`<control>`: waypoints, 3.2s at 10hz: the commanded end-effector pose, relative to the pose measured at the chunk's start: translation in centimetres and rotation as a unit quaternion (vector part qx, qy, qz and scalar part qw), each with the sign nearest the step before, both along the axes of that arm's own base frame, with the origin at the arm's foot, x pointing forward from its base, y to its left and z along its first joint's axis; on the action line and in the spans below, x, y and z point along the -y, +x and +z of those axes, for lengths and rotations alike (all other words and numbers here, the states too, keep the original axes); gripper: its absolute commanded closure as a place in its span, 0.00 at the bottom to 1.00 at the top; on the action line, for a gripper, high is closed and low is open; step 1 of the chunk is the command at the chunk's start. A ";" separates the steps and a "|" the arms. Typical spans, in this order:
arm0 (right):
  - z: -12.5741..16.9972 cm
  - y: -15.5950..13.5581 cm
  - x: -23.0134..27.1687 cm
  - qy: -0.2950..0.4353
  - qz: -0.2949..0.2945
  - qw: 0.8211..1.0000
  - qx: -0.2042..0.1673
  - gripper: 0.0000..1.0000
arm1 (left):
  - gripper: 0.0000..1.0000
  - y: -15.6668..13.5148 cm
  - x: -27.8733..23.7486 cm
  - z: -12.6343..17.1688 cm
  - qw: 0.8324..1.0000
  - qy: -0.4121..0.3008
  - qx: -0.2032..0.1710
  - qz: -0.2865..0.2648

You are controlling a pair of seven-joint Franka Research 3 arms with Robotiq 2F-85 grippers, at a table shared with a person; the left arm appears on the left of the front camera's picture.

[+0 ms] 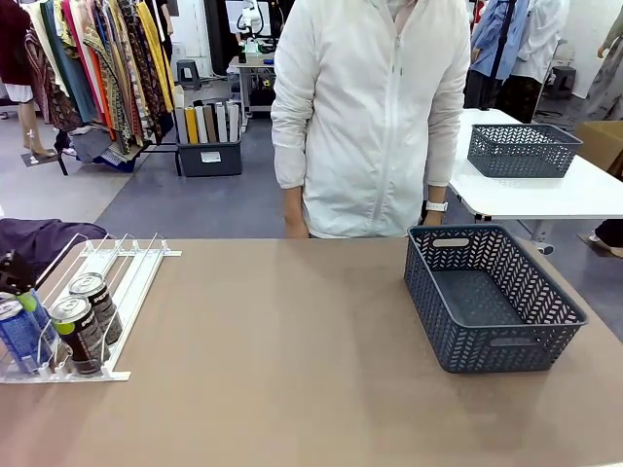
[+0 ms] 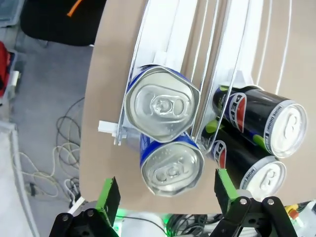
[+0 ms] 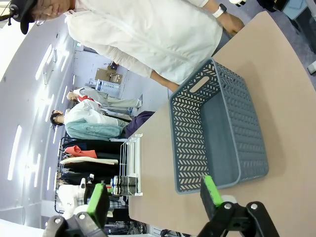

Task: Retrieve and store the cans from the dispenser.
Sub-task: Pick up one can from the Automatic Can Dispenser and place it in the middle of the table.

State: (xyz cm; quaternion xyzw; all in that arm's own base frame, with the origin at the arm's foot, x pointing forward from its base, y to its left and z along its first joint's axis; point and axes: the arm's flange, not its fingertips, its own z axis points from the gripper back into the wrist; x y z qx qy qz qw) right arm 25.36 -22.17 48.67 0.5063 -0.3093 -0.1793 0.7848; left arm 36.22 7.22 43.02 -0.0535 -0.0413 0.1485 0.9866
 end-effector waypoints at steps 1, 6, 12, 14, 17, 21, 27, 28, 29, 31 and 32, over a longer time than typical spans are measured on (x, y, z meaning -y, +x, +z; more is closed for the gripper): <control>0.2 0.2 0.1 0.005 -0.001 1.000 0.016 0.00 | 0.00 0.8 0.5 -0.5 1.000 -0.001 -0.007 -0.001; 0.2 0.2 0.1 0.005 -0.001 1.000 0.016 0.00 | 0.00 1.8 0.3 -2.1 1.000 0.001 -0.016 0.001; 0.2 0.2 0.1 0.005 -0.001 1.000 0.016 0.00 | 1.00 2.0 0.2 -2.3 1.000 0.011 -0.011 0.003; 0.2 0.2 0.1 0.005 -0.001 1.000 0.016 0.00 | 1.00 2.0 0.1 -2.3 1.000 0.016 -0.011 0.000; 0.2 0.2 0.1 0.005 -0.001 1.000 0.016 0.00 | 1.00 1.5 0.4 -1.3 1.000 0.026 -0.005 -0.012; 0.2 0.2 0.1 0.005 -0.001 1.000 0.016 0.00 | 1.00 -2.9 2.4 9.5 0.995 0.076 0.036 -0.056; 0.2 0.2 0.1 0.005 -0.001 1.000 0.016 0.00 | 1.00 -6.7 2.1 18.4 0.989 0.054 0.110 -0.078; 0.2 0.2 0.1 0.005 -0.001 1.000 0.016 0.00 | 1.00 -7.6 3.5 19.1 0.989 0.077 0.098 -0.084; 0.2 0.2 0.1 0.005 -0.001 1.000 0.016 0.00 | 1.00 -7.6 3.5 19.1 0.989 0.077 0.098 -0.084; 0.2 0.2 0.1 0.005 -0.001 1.000 0.016 0.00 | 1.00 -7.6 3.5 19.1 0.989 0.077 0.098 -0.084; 0.2 0.2 0.1 0.005 -0.001 1.000 0.016 0.00 | 1.00 -7.6 3.5 19.1 0.989 0.077 0.098 -0.084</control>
